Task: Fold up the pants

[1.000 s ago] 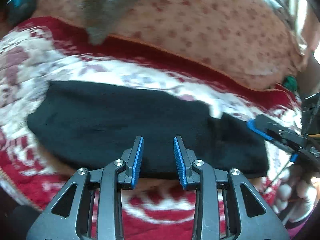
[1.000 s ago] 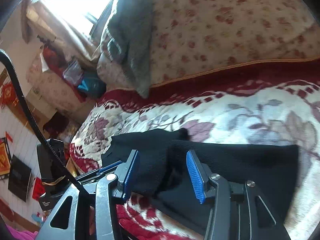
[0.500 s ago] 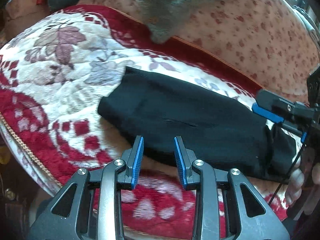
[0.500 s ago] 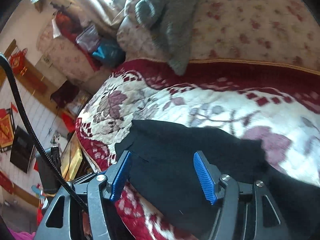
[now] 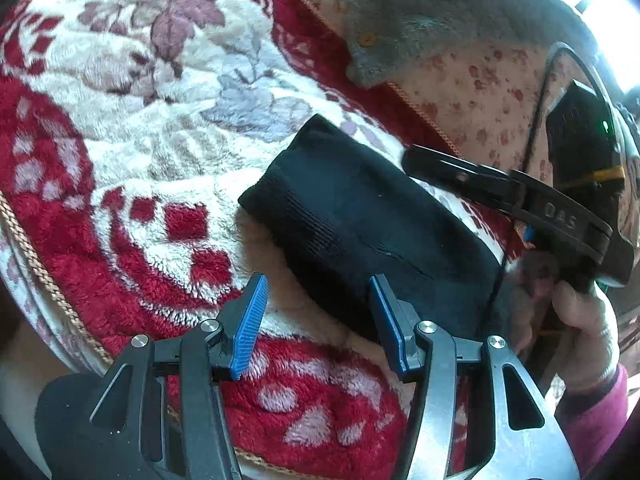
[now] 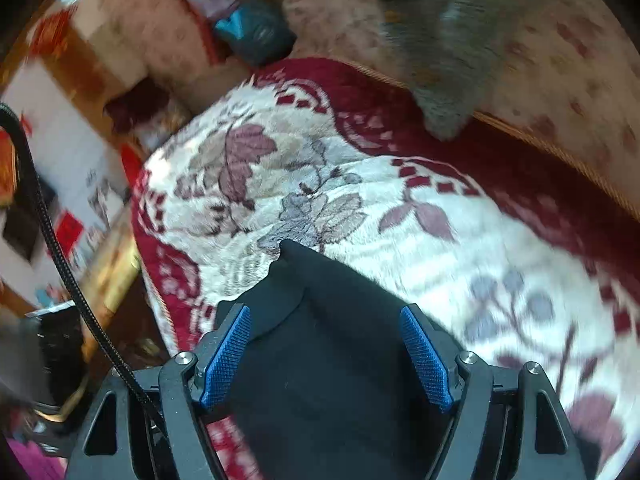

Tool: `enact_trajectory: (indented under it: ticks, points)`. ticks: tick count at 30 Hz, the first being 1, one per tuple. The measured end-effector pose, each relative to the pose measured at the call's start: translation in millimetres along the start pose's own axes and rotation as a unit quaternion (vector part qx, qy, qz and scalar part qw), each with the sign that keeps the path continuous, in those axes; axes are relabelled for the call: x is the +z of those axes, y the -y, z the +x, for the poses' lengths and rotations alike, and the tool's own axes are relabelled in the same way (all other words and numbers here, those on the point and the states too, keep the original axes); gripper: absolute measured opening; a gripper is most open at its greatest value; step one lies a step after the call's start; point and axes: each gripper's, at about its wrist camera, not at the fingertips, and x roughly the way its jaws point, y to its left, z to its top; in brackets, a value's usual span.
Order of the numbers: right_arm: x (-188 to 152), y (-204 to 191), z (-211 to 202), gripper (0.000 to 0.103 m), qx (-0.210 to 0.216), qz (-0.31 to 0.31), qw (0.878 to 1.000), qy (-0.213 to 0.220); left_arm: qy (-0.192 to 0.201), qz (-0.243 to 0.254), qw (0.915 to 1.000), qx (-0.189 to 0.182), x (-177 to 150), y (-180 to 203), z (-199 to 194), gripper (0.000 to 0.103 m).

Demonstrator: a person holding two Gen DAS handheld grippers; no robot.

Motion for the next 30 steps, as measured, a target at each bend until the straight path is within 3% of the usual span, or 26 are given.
enact_trajectory:
  ticks: [6,12,14,17,18,20,22,30]
  points:
    - [21.3,-7.9,40.2,0.075,-0.030,-0.073,0.996,-0.051,-0.011,-0.009,0.9999,-0.005,5.5,0.3,16.5,0.052]
    - [34.6,-4.6,77.0,0.075,-0.008,-0.089,0.991,-0.103,-0.008,-0.014,0.9999,-0.004,13.0,0.0,27.0,0.054]
    - [35.2,-3.1,86.7,0.062,0.019,-0.087,0.990,-0.111,-0.002,-0.012,0.9999,-0.006,15.1,0.1,29.7,0.054]
    - [32.7,-2.2,91.3,0.048,0.024,-0.094,0.990,-0.098,0.014,-0.012,0.9996,-0.023,17.8,-3.4,33.6,0.053]
    - [32.3,-2.2,90.8,0.043,0.026,-0.094,0.991,-0.095,0.017,-0.010,0.9995,-0.024,19.5,-4.5,34.8,0.049]
    - [31.9,-1.0,86.0,0.030,0.035,-0.090,0.992,-0.087,0.015,-0.007,0.9992,-0.037,22.8,-5.8,37.9,0.029]
    - [31.6,-1.9,79.5,0.021,0.040,-0.090,0.992,-0.076,0.013,-0.011,0.9984,-0.054,24.5,-6.6,38.6,0.022]
    - [34.1,-16.6,14.8,0.017,0.070,-0.079,0.994,0.003,0.068,0.036,0.9948,-0.067,21.3,27.4,-12.5,0.018]
